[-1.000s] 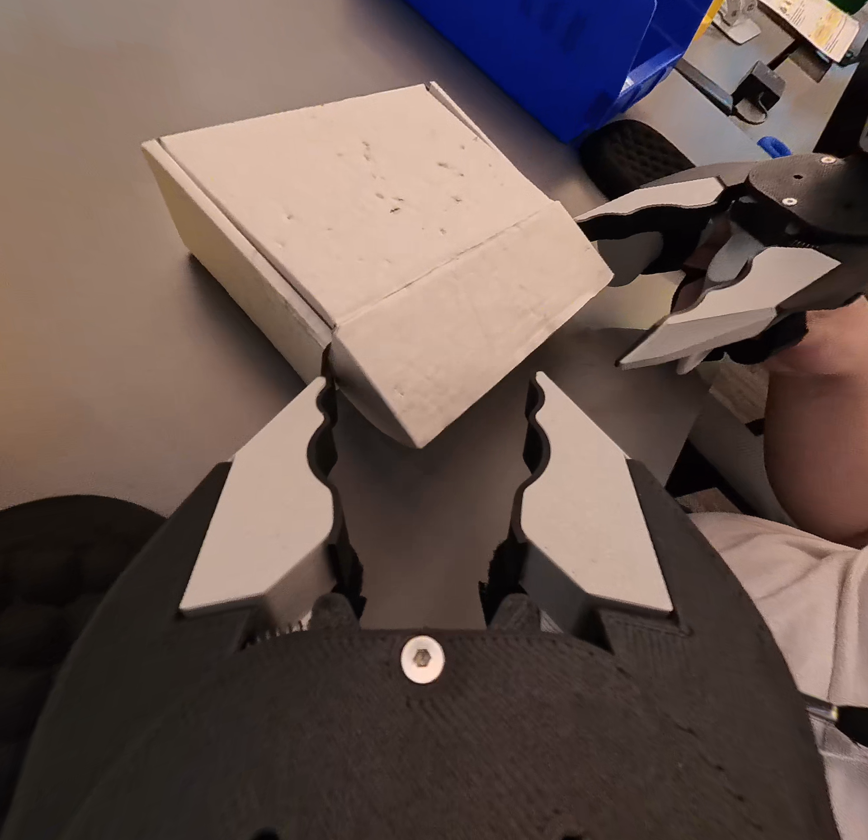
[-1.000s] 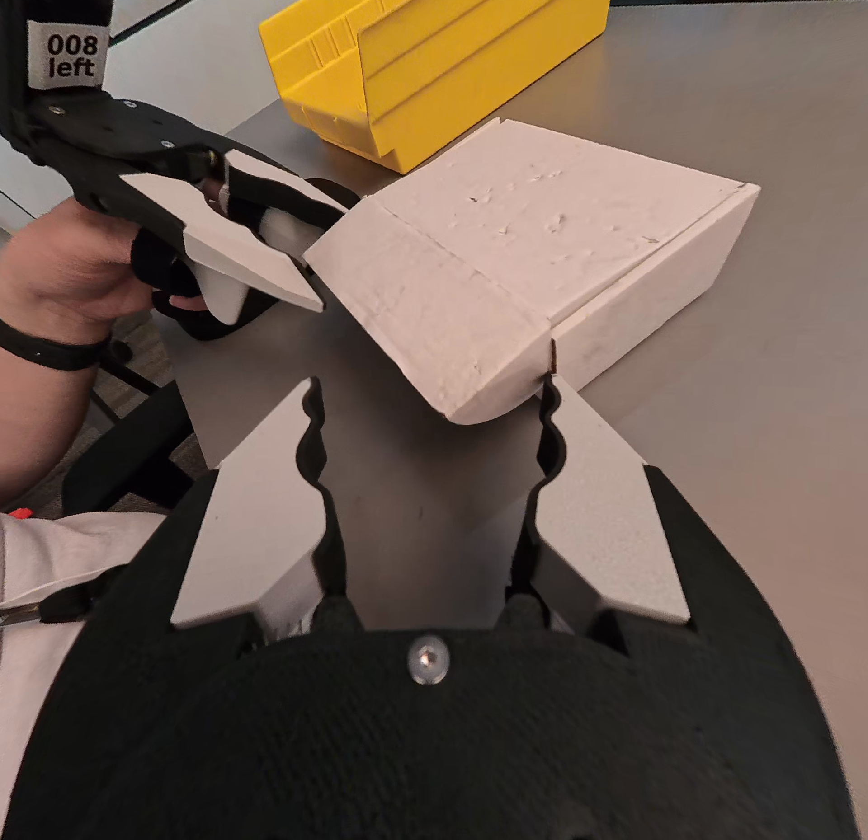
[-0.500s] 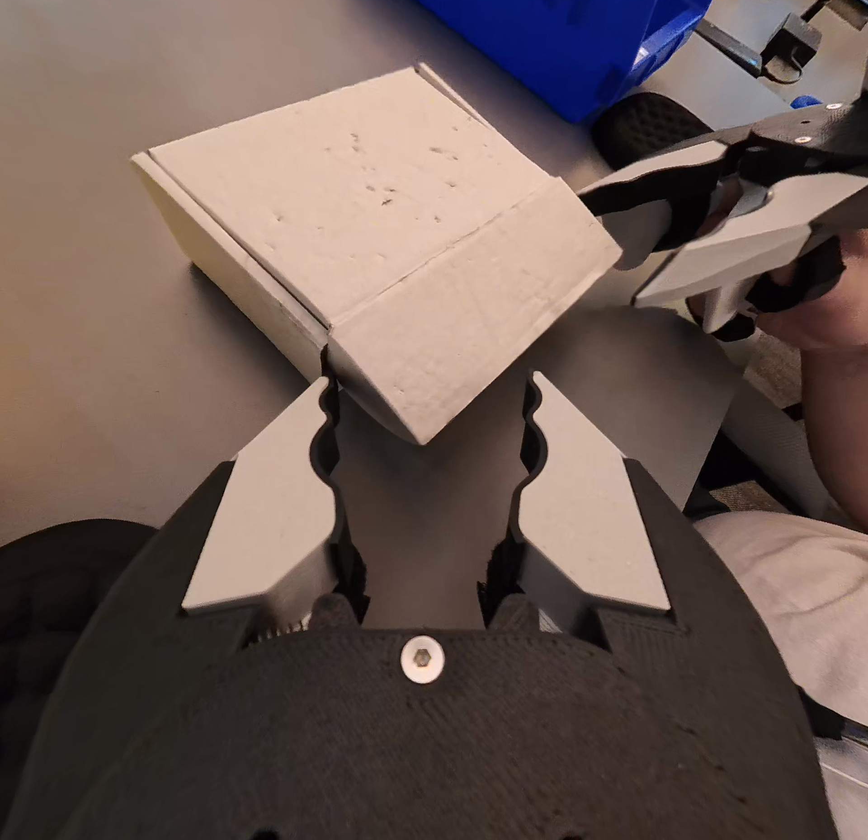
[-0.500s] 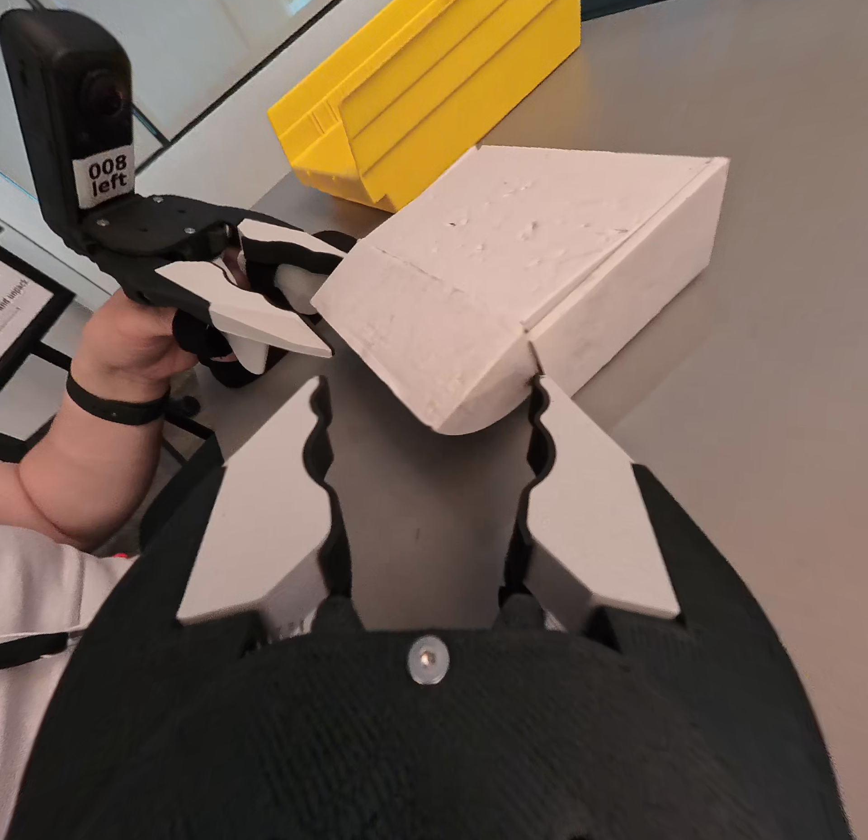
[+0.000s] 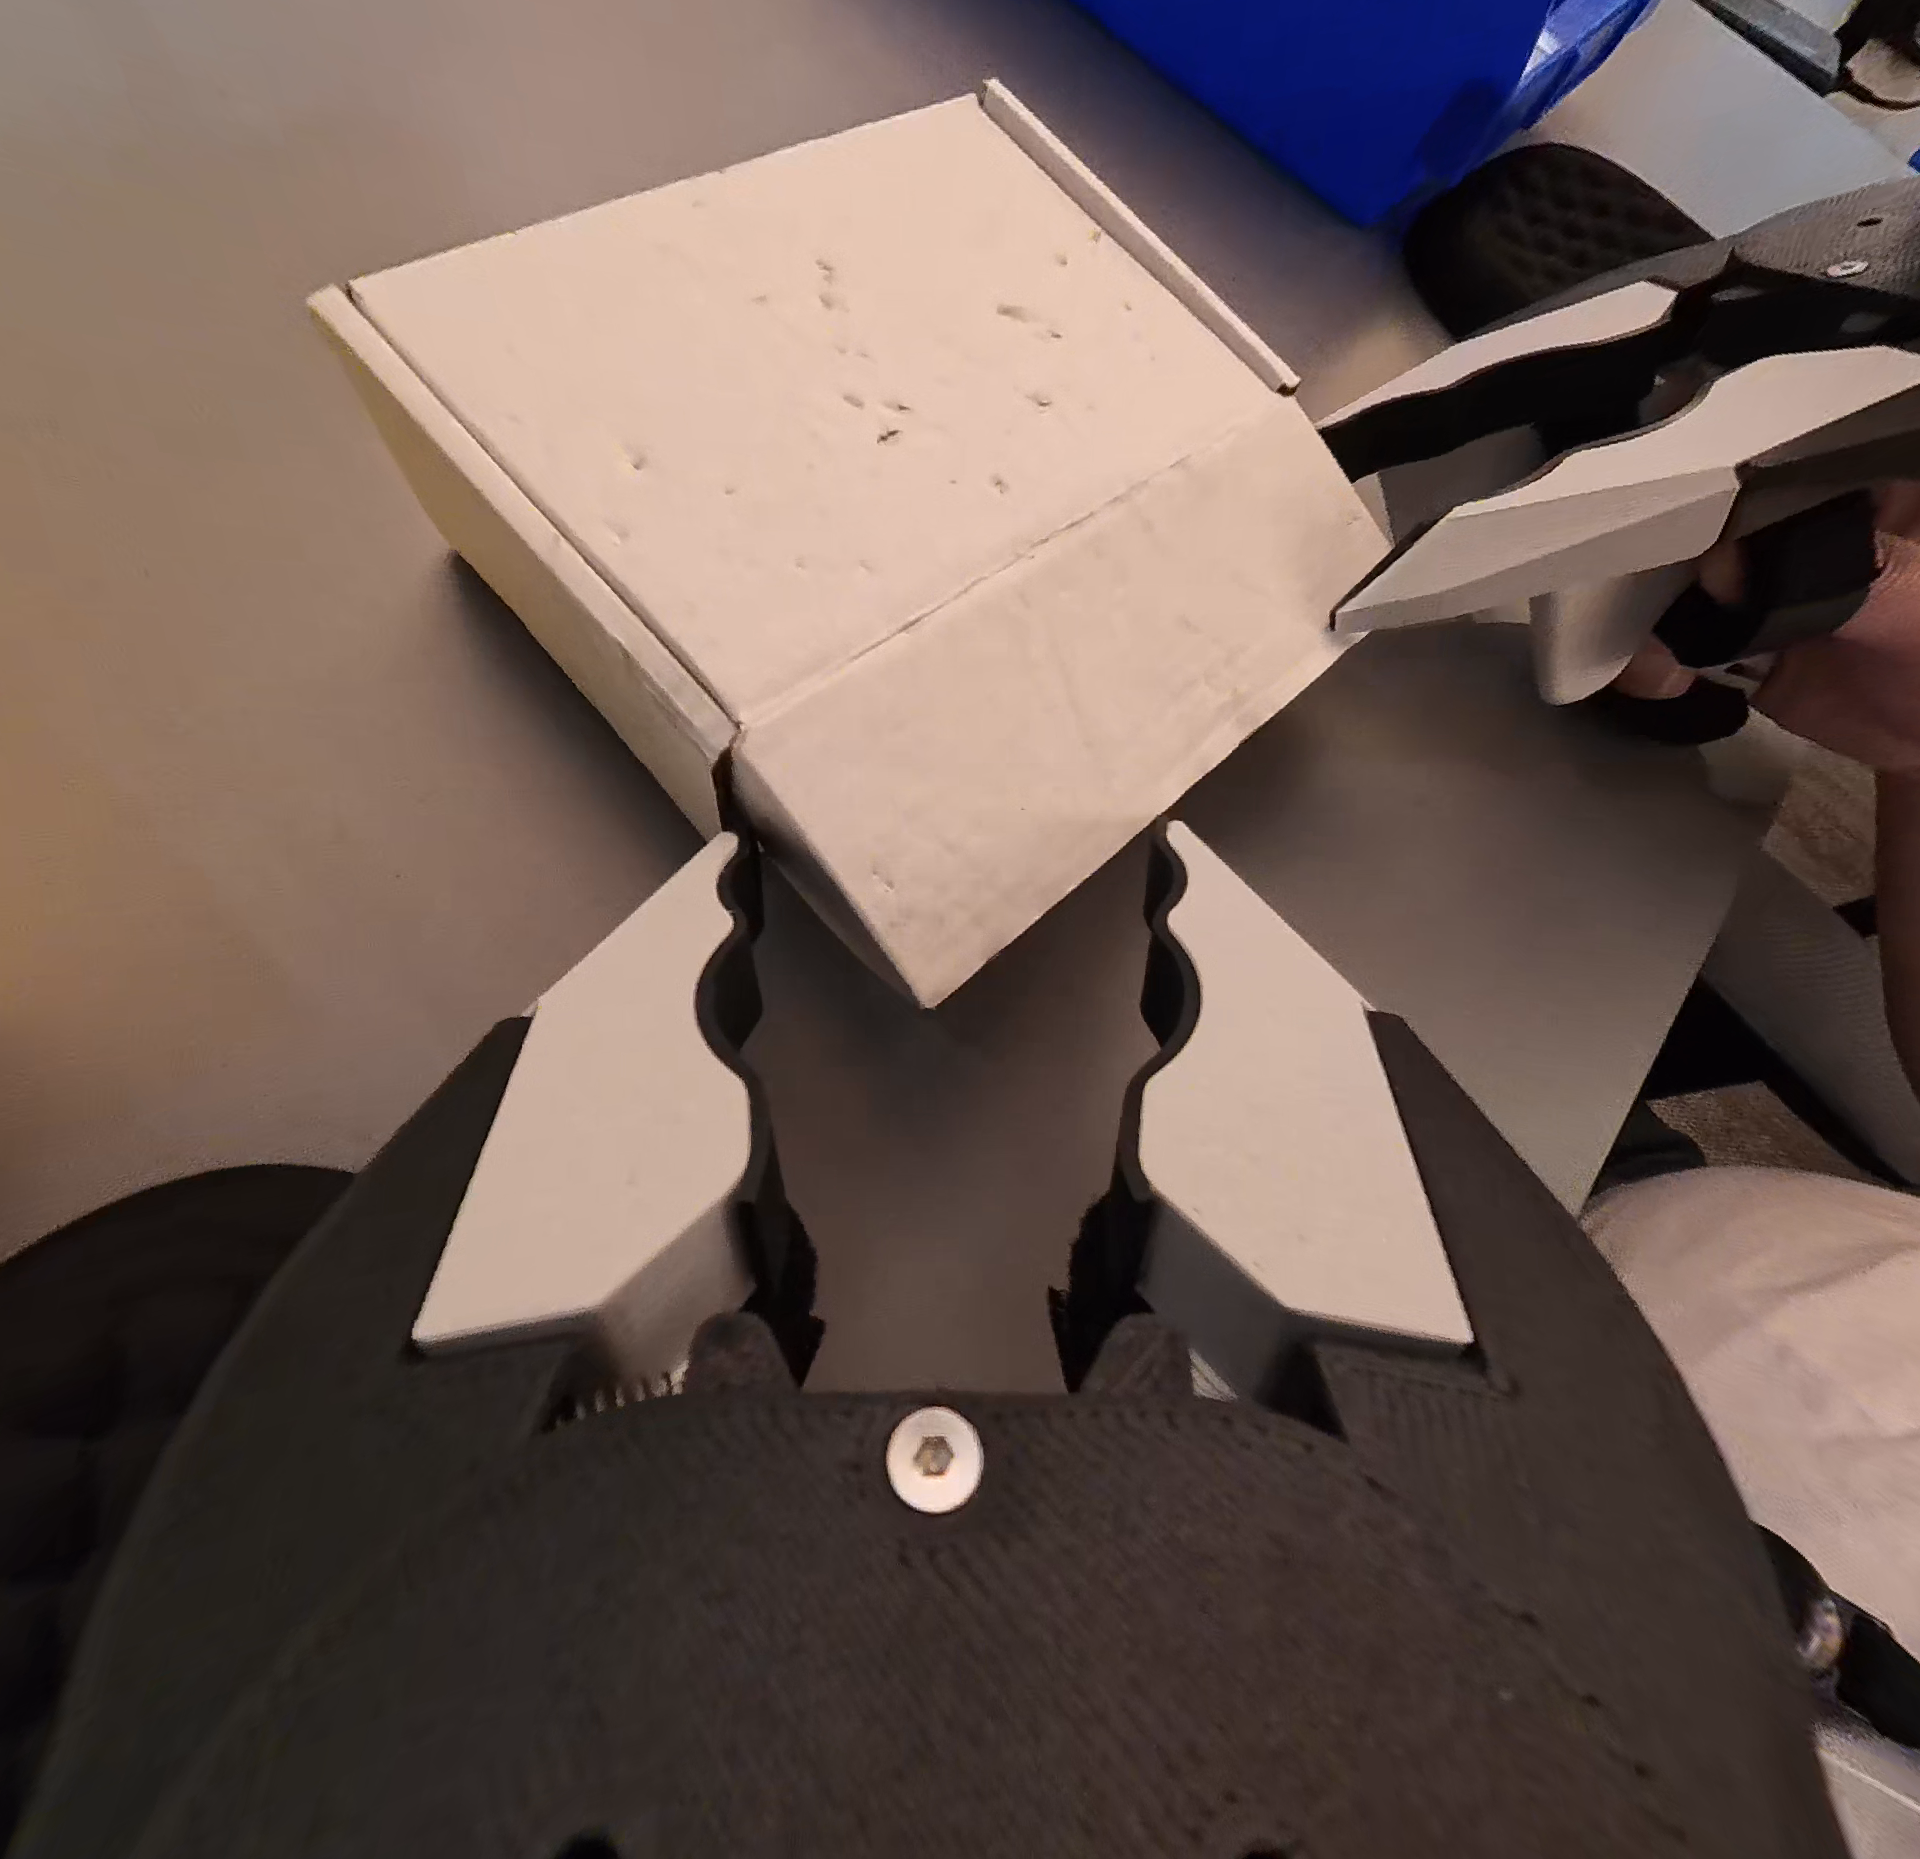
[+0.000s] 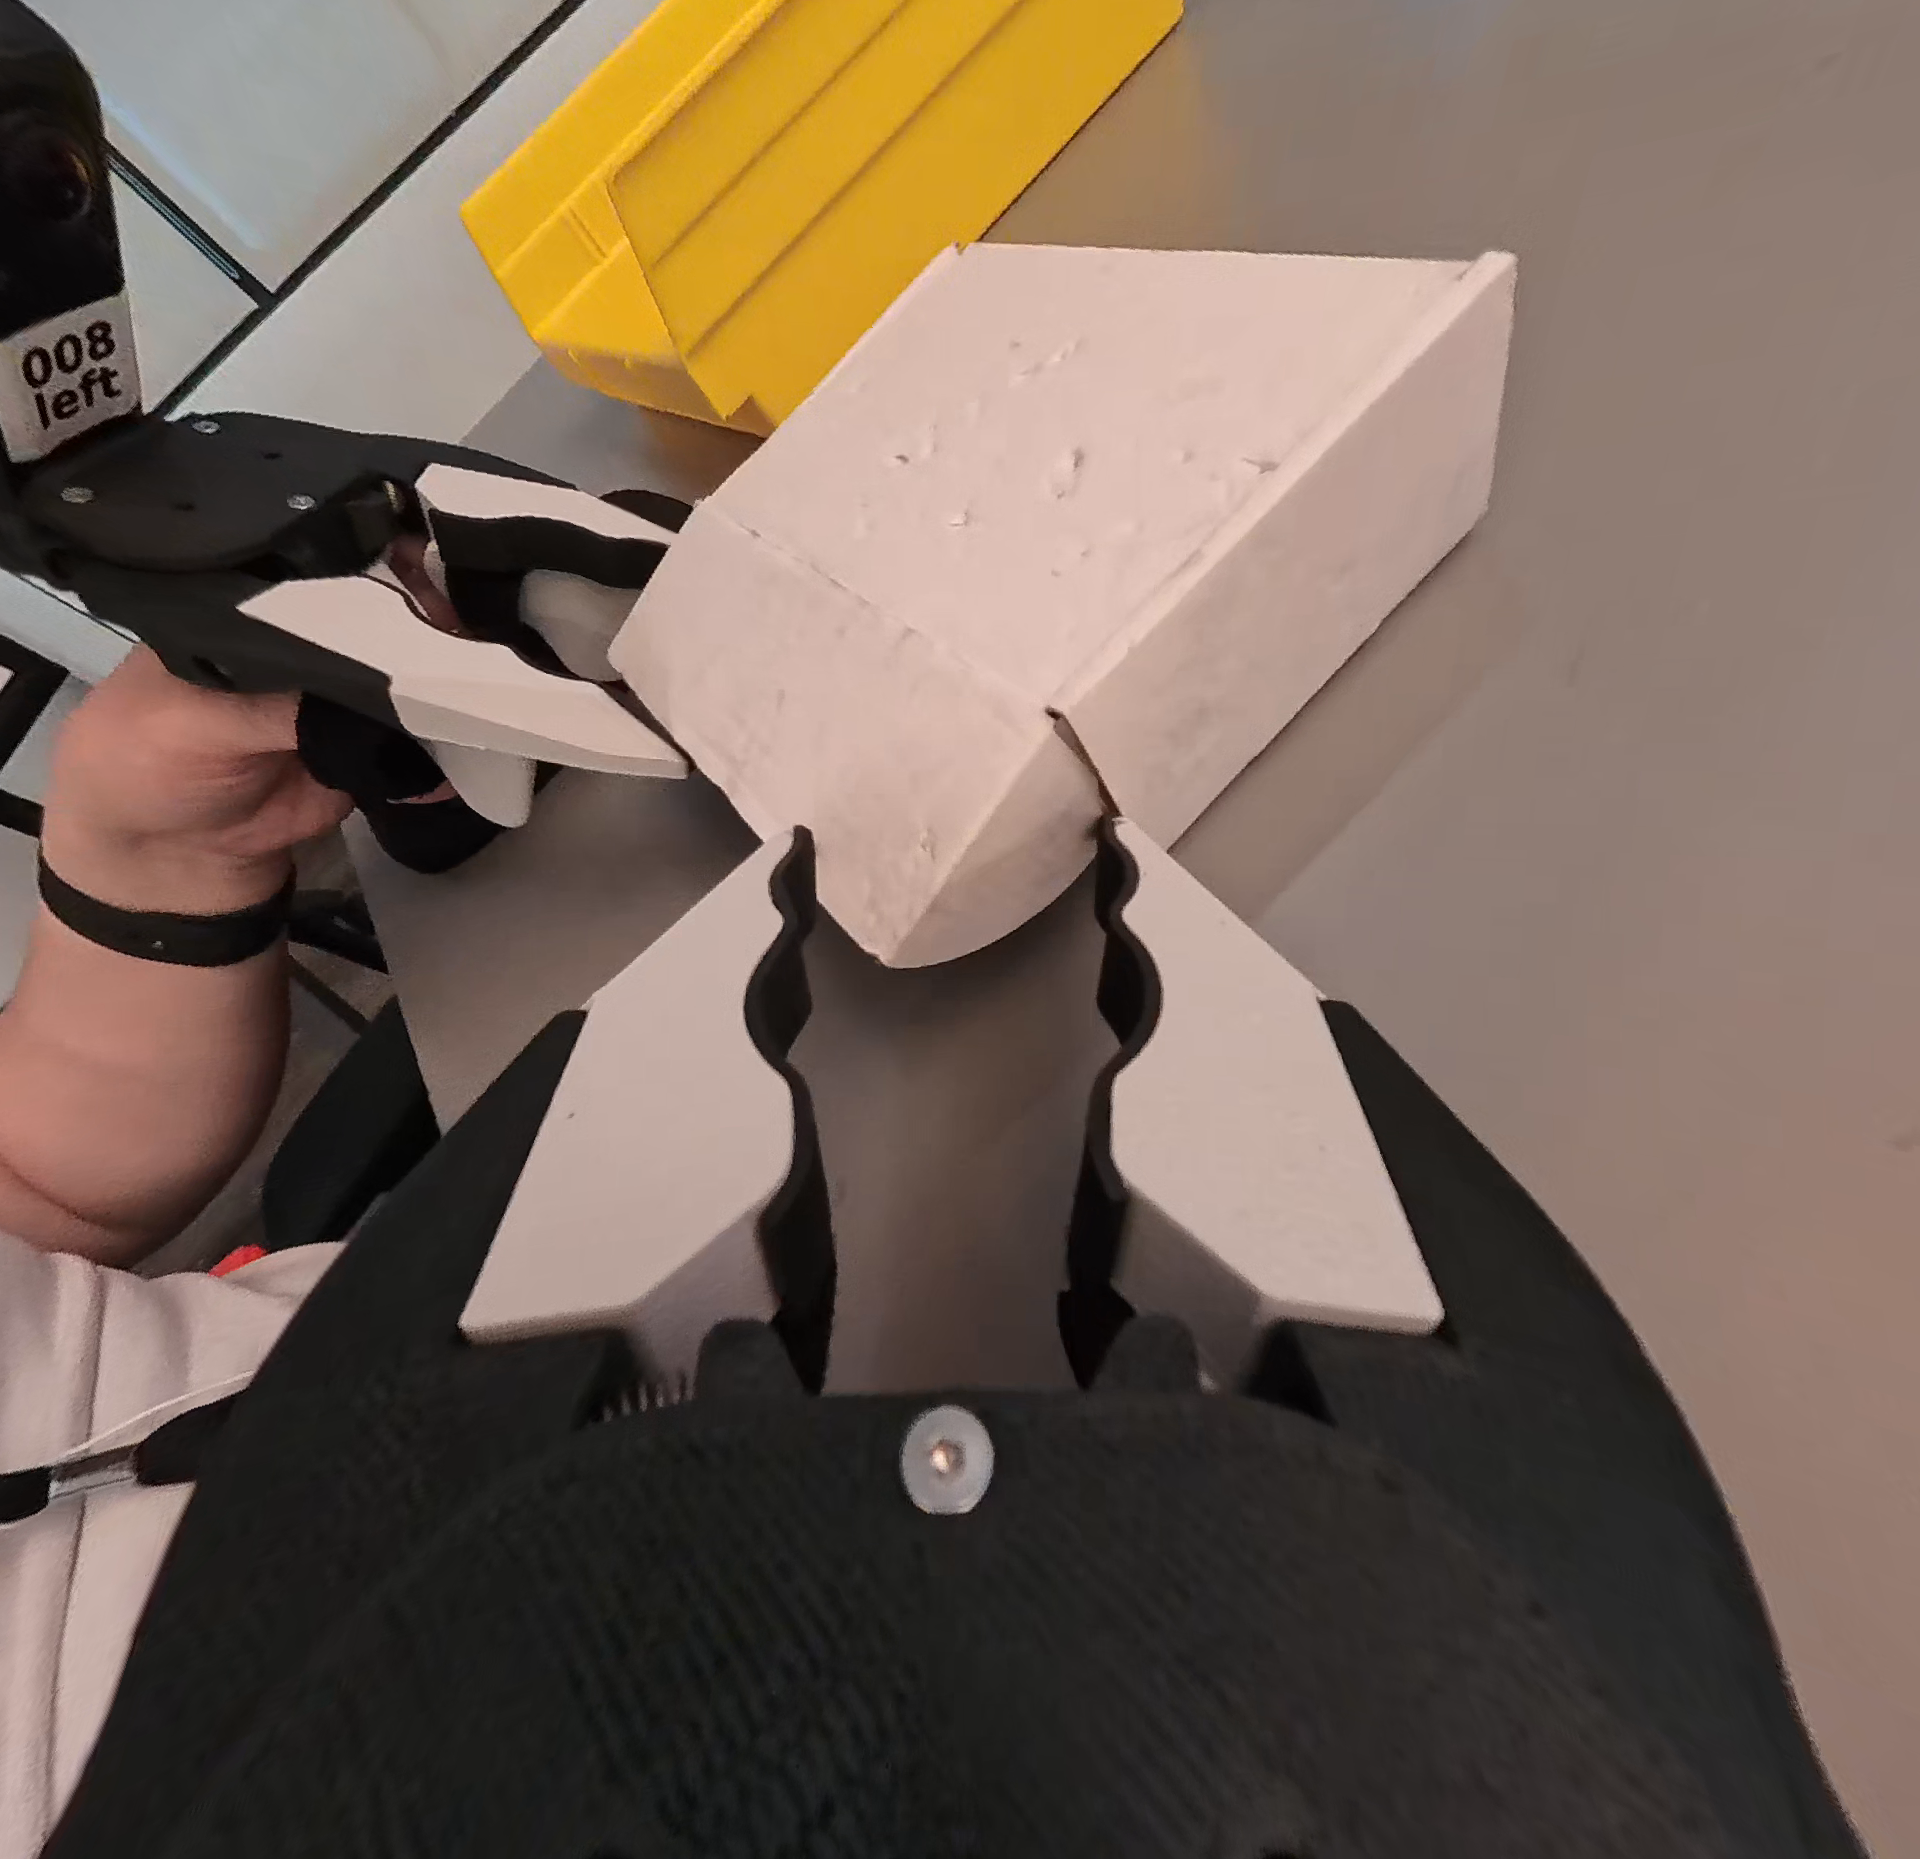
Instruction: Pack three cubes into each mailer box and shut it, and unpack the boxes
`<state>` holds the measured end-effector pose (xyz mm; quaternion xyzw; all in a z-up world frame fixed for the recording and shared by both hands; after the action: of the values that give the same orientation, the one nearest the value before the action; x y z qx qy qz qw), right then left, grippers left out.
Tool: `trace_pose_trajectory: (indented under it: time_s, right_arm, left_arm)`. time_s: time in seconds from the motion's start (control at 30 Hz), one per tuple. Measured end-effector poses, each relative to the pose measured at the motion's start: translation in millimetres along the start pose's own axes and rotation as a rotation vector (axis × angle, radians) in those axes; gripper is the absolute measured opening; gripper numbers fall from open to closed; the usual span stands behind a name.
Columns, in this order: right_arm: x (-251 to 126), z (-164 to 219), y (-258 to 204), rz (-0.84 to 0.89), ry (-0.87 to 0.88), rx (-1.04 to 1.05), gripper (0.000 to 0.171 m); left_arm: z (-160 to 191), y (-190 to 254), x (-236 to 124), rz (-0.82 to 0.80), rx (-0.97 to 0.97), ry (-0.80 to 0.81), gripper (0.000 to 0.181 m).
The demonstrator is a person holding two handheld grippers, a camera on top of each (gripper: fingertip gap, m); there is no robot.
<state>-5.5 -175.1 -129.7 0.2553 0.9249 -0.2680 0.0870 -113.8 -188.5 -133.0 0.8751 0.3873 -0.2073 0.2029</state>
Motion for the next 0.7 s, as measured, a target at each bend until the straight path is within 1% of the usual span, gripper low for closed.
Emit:
trace_pose_trajectory:
  time_s: [0.03, 0.27, 0.4, 0.47, 0.57, 0.6, 0.67, 0.7]
  right_arm:
    - [0.1, -0.2, 0.4, 0.003, 0.000, -0.004, 0.054]
    - [-3.5, -3.5, 1.8, -0.010, 0.012, -0.039, 0.054]
    - [-2.8, -3.0, 2.6, -0.017, -0.004, -0.075, 0.062]
    - [-3.6, -2.2, 4.3, -0.011, -0.021, -0.108, 0.064]
    - [-8.2, -1.2, 16.8, 0.052, -0.061, -0.172, 0.065]
    - [-10.3, -1.5, 24.6, 0.091, -0.077, -0.187, 0.065]
    - [-15.5, -0.2, 40.3, 0.168, -0.124, -0.239, 0.068]
    - [-18.6, 0.6, 44.5, 0.188, -0.148, -0.256, 0.070]
  left_arm:
    - [-0.3, -0.2, 0.5, -0.002, 0.003, 0.001, 0.073]
    - [0.2, 2.6, 1.2, 0.006, -0.006, 0.002, 0.071]
    - [1.7, 6.1, 4.7, -0.034, 0.024, 0.007, 0.070]
    - [4.1, 10.0, 6.4, -0.050, 0.043, 0.009, 0.070]
    - [7.1, 27.8, 9.9, 0.027, -0.039, 0.031, 0.070]
    - [8.5, 36.6, 11.0, 0.077, -0.078, 0.039, 0.064]
    - [11.6, 51.3, 13.4, 0.161, -0.136, 0.051, 0.062]
    - [13.3, 52.8, 14.0, 0.167, -0.147, 0.050, 0.060]
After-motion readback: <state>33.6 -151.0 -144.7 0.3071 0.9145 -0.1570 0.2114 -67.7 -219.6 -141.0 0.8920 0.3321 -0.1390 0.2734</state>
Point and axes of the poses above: each gripper's, where its closed fingertips meet, x out along the fingers, z out of its underside, y = z × x across the jaws, the point moved 1 cm from there along -x, back along the fingers, and after that the axes turned 6 degrees about y, right-handed, at the moved point
